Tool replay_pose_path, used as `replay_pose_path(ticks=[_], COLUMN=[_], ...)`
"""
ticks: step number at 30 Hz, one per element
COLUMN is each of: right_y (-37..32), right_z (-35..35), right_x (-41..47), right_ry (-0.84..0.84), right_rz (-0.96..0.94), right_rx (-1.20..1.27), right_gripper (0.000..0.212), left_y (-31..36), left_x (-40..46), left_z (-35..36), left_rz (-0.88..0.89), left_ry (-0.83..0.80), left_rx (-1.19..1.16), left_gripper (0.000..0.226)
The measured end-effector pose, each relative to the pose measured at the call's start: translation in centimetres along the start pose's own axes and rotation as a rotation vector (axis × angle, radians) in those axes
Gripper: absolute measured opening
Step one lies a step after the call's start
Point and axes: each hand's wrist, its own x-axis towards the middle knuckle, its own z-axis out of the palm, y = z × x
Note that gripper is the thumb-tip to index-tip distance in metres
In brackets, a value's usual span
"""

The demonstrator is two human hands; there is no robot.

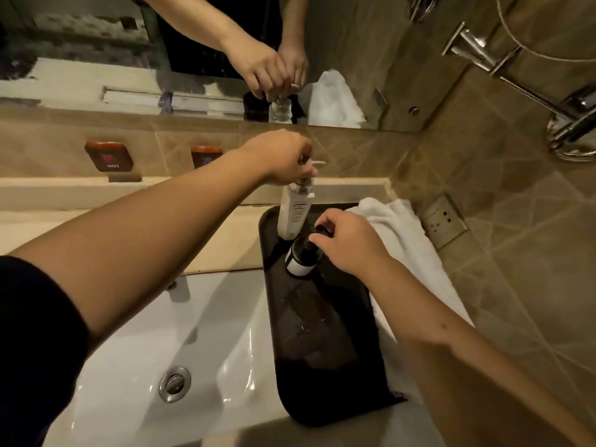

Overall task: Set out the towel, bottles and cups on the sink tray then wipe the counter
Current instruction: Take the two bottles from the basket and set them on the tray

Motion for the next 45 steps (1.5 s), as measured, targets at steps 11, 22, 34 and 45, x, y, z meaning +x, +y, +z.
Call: replay_pose_path(ticks=[11,22,34,45], right_y=[0.1,0.6,0.6,1.5], right_z=[0.9,1.5,1.5,-2.5], right_x=[3.3,3.0,1.6,-9.3], right_ry=[0.009,0.036,0.028,0.095], right_rz=[0.048,0.066,0.141,0.145], right_rx=[0.000,0.046,0.129,-0.062], right_gripper=[0.015,0.013,0.046,0.038], left_y=[-0.9,-0.8,-1.8,3.2], left_x=[2.3,2.5,-1.6,-14.7], left_z=[1.4,2.7,2.6,0.4], left_rz=[0.045,0.010,-0.076,-0.011], left_ry=[-0.082,-0.083,-0.058,-0.258], left_rx=[-0.057,-0.122,-0.141,-0.100], left_gripper=[0.045,0.042,0.049,0.026])
